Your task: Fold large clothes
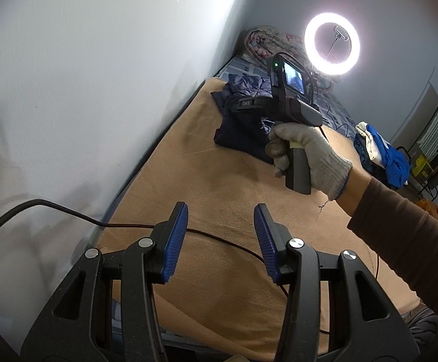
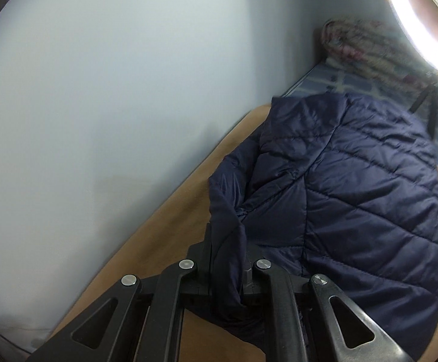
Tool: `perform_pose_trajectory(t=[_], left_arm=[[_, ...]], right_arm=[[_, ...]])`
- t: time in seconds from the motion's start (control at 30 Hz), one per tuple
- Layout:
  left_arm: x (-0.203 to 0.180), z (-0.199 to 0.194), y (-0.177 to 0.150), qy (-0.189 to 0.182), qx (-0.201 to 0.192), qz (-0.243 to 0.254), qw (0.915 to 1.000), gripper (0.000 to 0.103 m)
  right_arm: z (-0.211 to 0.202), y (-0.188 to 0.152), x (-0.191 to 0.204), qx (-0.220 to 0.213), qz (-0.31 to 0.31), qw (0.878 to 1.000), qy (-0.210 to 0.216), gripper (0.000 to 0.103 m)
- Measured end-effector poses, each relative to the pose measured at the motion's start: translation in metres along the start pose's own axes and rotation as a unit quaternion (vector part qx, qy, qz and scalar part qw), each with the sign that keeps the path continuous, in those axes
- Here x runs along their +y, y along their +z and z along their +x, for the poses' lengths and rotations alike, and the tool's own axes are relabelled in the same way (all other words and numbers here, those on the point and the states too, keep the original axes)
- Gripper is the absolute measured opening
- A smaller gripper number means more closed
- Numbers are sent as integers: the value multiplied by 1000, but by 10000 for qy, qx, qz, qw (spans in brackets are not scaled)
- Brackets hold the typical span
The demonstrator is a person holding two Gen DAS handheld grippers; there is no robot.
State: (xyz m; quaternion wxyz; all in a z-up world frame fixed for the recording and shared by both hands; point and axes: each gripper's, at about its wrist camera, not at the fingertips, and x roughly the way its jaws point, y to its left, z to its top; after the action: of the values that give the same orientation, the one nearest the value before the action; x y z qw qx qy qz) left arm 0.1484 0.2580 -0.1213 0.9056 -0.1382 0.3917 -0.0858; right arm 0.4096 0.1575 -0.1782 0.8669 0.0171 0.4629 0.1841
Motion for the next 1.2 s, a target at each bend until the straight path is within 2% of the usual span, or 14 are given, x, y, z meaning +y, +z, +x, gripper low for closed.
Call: perform_pose_trajectory(t=[0.03, 0.1, 0.17, 0.27, 0.37, 0.47, 0.57, 0.67, 0.8, 0.87, 0.9, 0.93, 1.13, 1.2], left_arm=[[-1, 2, 0, 0, 14, 5, 10000, 46], [-5, 7, 0, 4, 39, 61, 10000, 46], [-7, 10, 2, 8, 52, 136, 9999, 46], [-19, 22, 13, -24, -10, 357, 9994, 46], [-30, 39, 34, -106, -154, 505, 9985, 46], [-42, 62, 60, -110, -360, 590, 9975, 46], [-51, 91, 88, -29, -463, 686, 9966, 46], [-59, 122, 115, 148, -575, 867, 9945, 46], [-57, 173, 144, 369, -444, 893, 9943, 46], [-54, 203, 155, 566, -342, 924, 9935, 46], [-51, 214, 158, 652, -300, 937, 9930, 46], [-48, 226, 159, 717, -238, 938, 9927, 46], [-10, 296, 149, 1150, 397, 654, 9904, 46], [3, 310, 143, 1006, 558, 460, 9923, 46]], right_arm=[[3, 2, -4, 94, 61, 9997, 199, 28], [-2, 0, -12, 204, 282, 9943, 1010, 43], [-19, -1, -20, 66, 306, 9890, 1445, 43], [-58, -6, -39, -261, 335, 9867, 1566, 43], [-96, -15, -70, -582, 428, 9881, 1361, 43], [-124, -27, -99, -756, 398, 9940, 688, 43], [-139, -41, -132, -813, 405, 9958, 59, 43], [-144, -55, -166, -890, 690, 9935, -178, 43], [-141, -72, -197, -920, 1109, 9893, -215, 43], [-134, -77, -205, -740, 1273, 9889, -181, 50], [-129, -80, -207, -674, 1328, 9887, -149, 59], [-126, -81, -209, -637, 1360, 9885, -146, 66], [-95, -92, -216, -415, 1492, 9879, -60, 69], [-87, -96, -221, -360, 1568, 9870, 40, 74]])
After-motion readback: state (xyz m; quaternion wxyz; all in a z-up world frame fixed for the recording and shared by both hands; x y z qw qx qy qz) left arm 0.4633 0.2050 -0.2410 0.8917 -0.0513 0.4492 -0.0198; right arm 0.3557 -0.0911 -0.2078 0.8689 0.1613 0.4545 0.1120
